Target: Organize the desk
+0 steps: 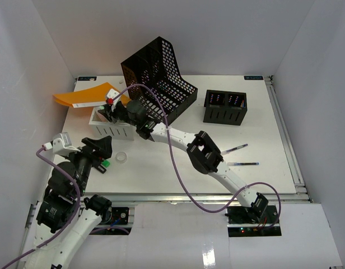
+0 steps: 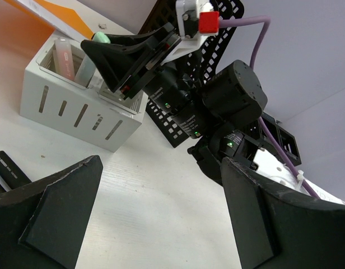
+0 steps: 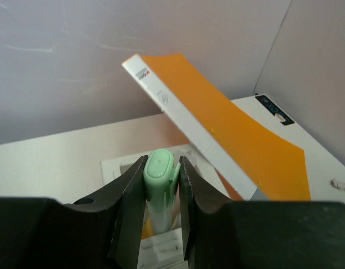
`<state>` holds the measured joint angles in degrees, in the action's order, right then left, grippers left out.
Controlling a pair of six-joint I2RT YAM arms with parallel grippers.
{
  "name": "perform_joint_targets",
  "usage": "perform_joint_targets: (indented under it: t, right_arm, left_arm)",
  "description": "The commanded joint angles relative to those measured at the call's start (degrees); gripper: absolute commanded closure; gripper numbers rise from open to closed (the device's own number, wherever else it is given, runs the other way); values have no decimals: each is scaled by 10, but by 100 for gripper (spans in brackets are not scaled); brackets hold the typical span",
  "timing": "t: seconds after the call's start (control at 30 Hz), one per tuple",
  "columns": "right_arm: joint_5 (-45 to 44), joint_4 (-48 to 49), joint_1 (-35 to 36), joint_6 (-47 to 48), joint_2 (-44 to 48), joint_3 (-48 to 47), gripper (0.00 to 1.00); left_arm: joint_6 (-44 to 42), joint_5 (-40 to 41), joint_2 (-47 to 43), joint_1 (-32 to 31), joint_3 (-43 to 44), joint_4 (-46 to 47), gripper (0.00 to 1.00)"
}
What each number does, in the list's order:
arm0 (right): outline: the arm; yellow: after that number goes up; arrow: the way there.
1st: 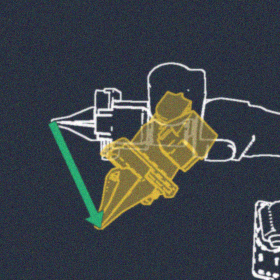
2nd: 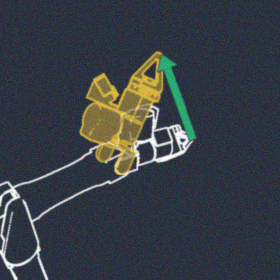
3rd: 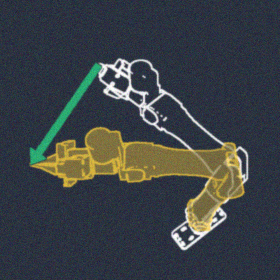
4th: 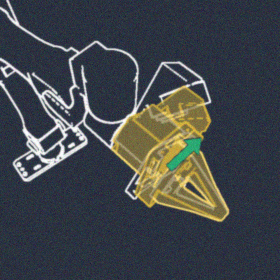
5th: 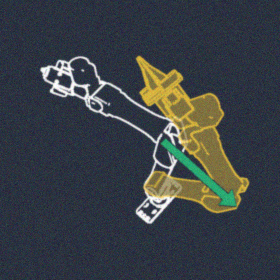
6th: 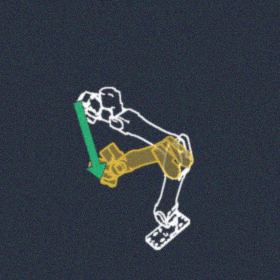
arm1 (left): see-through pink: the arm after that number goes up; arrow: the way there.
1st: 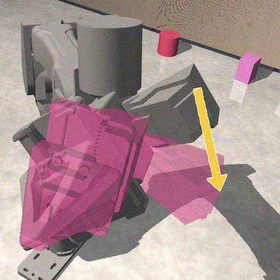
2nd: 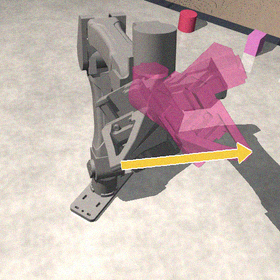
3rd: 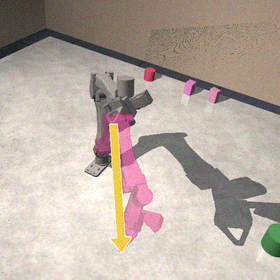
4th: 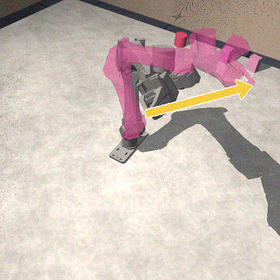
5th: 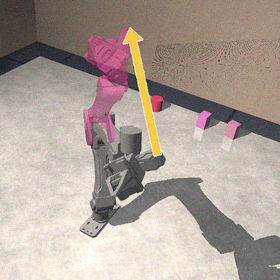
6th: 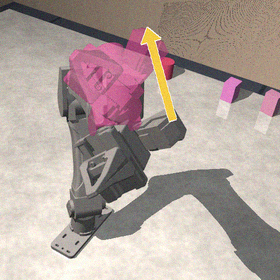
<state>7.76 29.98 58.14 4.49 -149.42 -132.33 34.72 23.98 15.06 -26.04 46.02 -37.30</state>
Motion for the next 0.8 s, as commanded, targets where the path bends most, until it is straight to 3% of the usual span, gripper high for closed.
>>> perform_joint_targets:
  t: [0.0, 0.1, 0.27, 0.3, 0.37, 0.4, 0.6, 0.77]
  right_arm:
    - [-7, 24, 8, 28, 7, 20, 87]
    - [-22, 26, 8, 40, 10, 30, 77]
    - [-29, 26, 10, 60, 21, 58, 45]
    - [-30, 25, 11, 61, 23, 59, 44]
    - [-29, 16, 13, 73, 29, 64, 21]
    - [-27, 13, 13, 76, 33, 64, 15]
    - [10, -51, 6, 86, 83, 53, 1]
    - [78, -138, -13, 97, 142, 55, 9]
  left_arm:
    - [8, -15, -9, 0, -10, -6, 2]
    - [14, -19, -15, 0, -15, -9, 2]
    - [42, -18, -13, 0, -33, -10, 2]
    - [53, -19, -10, 0, -34, -10, 2]
    - [85, -24, -2, 0, -48, -10, 2]
    - [92, -28, 4, 0, -51, -10, 2]
    - [128, -44, 36, 0, -59, -9, 2]
    - [154, -59, 58, 0, -74, -6, 2]
